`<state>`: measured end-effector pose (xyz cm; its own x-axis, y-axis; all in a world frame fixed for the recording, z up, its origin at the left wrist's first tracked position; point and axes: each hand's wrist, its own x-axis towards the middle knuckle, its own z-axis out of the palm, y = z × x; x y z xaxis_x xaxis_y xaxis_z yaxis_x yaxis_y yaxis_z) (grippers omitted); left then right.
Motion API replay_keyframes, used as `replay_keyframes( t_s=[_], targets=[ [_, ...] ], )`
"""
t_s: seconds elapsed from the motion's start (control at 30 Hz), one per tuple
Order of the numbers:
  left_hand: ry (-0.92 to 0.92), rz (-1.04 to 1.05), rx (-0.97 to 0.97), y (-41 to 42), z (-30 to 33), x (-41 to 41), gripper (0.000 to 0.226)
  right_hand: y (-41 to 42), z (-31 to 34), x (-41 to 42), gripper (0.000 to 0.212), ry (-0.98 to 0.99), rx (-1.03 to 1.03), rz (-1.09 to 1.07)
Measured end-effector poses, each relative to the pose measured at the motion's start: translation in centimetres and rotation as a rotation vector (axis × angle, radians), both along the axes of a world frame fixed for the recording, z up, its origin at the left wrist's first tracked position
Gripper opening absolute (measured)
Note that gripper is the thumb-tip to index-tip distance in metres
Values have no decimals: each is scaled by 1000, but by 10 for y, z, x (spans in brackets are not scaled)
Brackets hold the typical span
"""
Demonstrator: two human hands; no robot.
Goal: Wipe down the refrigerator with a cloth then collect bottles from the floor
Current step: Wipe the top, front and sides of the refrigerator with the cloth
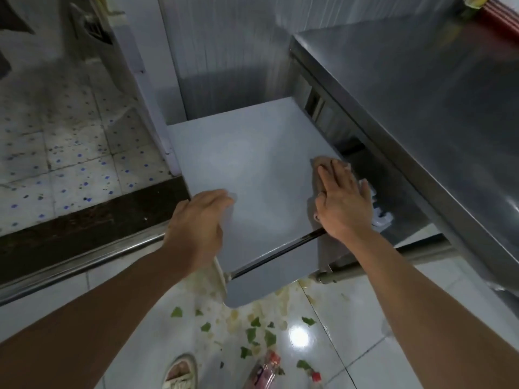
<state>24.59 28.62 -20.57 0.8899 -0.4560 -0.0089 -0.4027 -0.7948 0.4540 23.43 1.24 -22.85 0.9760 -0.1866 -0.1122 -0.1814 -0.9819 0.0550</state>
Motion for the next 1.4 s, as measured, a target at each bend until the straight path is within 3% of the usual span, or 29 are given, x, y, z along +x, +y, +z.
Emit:
replay_keyframes(
  t_s=[0.13, 0.33, 0.47, 0.67, 0.77, 0.97, 1.2, 1.33, 1.4],
  targets=[
    [-17, 42, 80, -5, 0, -7, 55, 18, 1, -12, 60, -77, 96, -42],
    [5, -11, 59, -40, 1, -19, 50, 34, -2, -106, 58, -164, 244, 159],
    [-5, 60, 46, -64, -5, -26, 48, -10, -3, -87, 64, -131, 201, 134],
    [-72, 160, 10, -74, -6, -37, 45, -34, 5, -37, 58, -138, 29, 311],
    [-47, 190, 45, -80, -5, -37, 49, -43, 6, -26, 59, -156, 82, 274],
    [-82, 202, 133, -80, -10, -47, 53, -58, -5, -93, 69, -237, 213, 82],
    [-90, 244, 103, -80, -16, -52, 59, -63, 2, -38, 66, -145, 151, 211],
    [-102, 185, 113, -76, -11, -48, 54, -58, -4, -58, 60, -232, 174, 153],
    [-87, 142, 140, -70, -8, -48, 62, -53, -10, -80, 59, -280, 176, 213]
  ],
)
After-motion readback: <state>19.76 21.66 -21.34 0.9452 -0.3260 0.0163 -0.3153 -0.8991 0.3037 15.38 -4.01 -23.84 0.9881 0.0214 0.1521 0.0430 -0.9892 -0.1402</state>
